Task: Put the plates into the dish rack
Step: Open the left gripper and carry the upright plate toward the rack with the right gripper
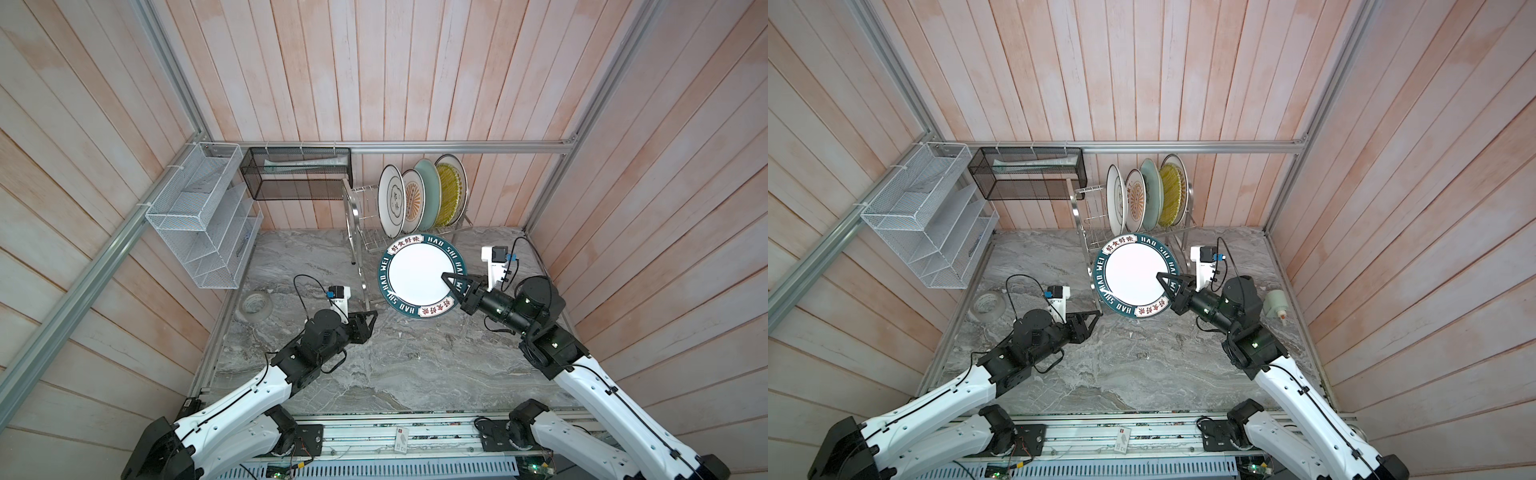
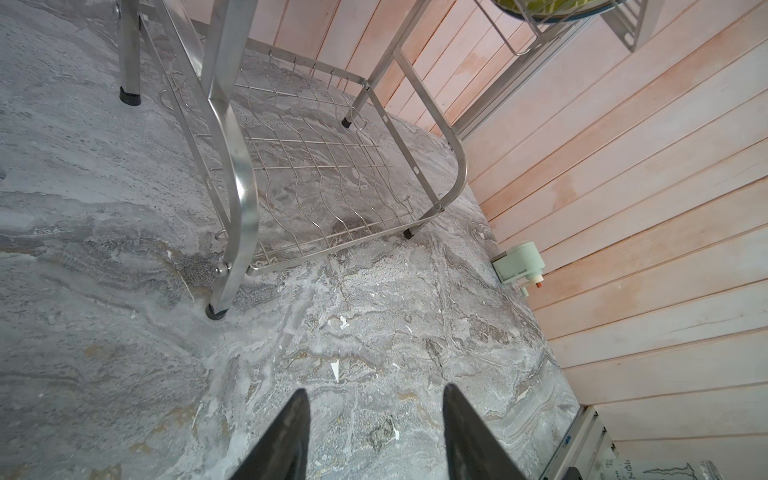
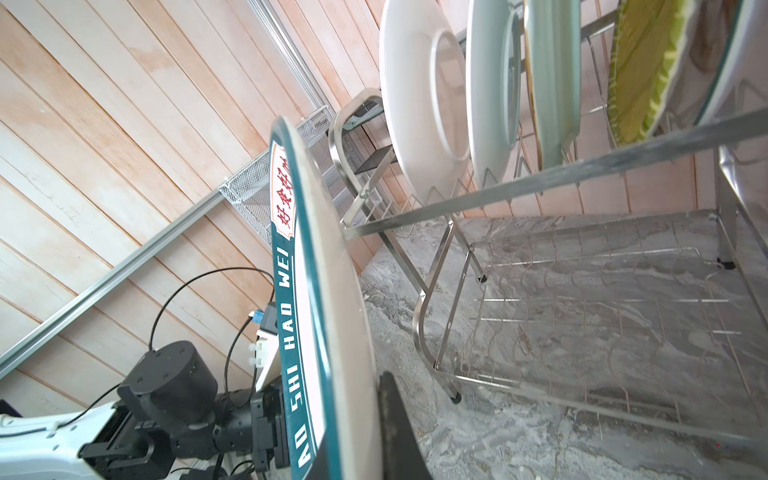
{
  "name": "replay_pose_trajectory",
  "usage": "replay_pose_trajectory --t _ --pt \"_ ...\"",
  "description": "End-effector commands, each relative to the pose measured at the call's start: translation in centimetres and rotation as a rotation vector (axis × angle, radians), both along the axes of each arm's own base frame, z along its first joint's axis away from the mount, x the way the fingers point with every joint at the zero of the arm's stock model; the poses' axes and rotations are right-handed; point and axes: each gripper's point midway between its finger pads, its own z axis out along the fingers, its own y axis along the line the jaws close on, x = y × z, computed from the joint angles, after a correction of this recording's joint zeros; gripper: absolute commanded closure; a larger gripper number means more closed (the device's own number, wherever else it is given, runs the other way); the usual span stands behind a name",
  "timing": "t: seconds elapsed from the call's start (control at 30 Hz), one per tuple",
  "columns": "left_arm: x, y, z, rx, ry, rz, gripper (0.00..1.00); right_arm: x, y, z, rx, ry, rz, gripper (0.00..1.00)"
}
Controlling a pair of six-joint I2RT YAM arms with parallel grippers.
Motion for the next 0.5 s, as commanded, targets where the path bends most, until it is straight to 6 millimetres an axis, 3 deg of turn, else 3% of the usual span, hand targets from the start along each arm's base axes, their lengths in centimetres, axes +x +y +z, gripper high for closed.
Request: replay_pose_trajectory --t 0.0,0.23,0.47 --pt "-0.4 0.1 0.6 -0.006 -0.021 -0.014 0.47 0.3 0.2 5.7 0.072 -0.153 -0.023 1.0" --pt "-1.0 0.9 0.8 -0.004 -0.031 -0.001 0.47 2.0 0.6 10.3 0.087 -0.237 -0.129 1.0" --pt "-1.4 1.4 1.5 -0.011 -0.043 0.007 0.47 3.6 2.1 12.8 0.099 -0.273 -0.23 1.0"
